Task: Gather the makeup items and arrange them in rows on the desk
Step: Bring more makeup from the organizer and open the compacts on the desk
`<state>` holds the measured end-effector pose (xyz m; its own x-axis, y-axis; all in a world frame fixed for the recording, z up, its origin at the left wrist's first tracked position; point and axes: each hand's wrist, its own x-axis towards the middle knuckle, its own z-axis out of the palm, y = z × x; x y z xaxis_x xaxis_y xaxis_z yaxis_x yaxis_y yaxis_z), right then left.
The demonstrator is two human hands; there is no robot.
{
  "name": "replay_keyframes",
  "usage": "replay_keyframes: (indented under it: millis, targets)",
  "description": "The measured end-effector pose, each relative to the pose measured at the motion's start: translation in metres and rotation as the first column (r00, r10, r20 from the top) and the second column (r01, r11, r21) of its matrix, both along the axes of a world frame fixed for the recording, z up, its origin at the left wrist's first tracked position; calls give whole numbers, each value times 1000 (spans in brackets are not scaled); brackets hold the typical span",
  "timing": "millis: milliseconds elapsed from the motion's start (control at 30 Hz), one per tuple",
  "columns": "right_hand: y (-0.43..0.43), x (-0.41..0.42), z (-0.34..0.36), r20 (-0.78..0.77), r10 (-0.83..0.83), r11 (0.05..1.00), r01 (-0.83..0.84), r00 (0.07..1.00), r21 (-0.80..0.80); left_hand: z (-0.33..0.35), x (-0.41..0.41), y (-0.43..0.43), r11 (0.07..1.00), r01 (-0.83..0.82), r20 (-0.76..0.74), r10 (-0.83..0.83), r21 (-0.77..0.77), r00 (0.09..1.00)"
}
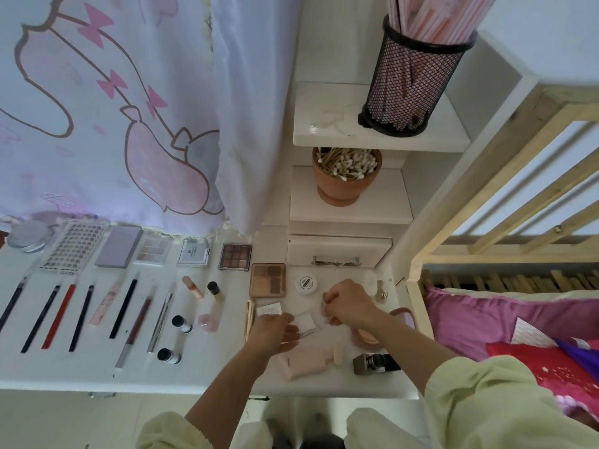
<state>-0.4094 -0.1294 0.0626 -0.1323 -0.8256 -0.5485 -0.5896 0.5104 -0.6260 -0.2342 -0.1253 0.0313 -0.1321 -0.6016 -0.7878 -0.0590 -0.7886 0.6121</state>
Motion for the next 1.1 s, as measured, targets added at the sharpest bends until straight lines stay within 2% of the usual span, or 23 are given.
replay_keyframes:
  millis: [167,300,500,833,1000,1100]
  targets:
    - [-5,5,-13,19,49,983,-52,999,178,-15,1,0,999,9,22,-10,47,1000]
    - [-7,9,-21,9,55,978,-55,998,200,-19,1,-1,999,21,67,-23,31,997]
    - [-5,8,-28,-23,21,987,-17,1000,161,-21,4,-1,991,125,110,-120,-45,987]
    - [-4,4,-33,-62,87,985,-76,994,155,-17,1,-1,963,241,207,-213,-122,955]
    - [-17,-8,-19,-213,162,987,-158,964,32,-5,-2,-7,901,345,287,-268,-264,920]
    - [-26,-16,-6,-294,187,981,-196,937,-2,4,-11,-20,831,433,391,-291,-349,873]
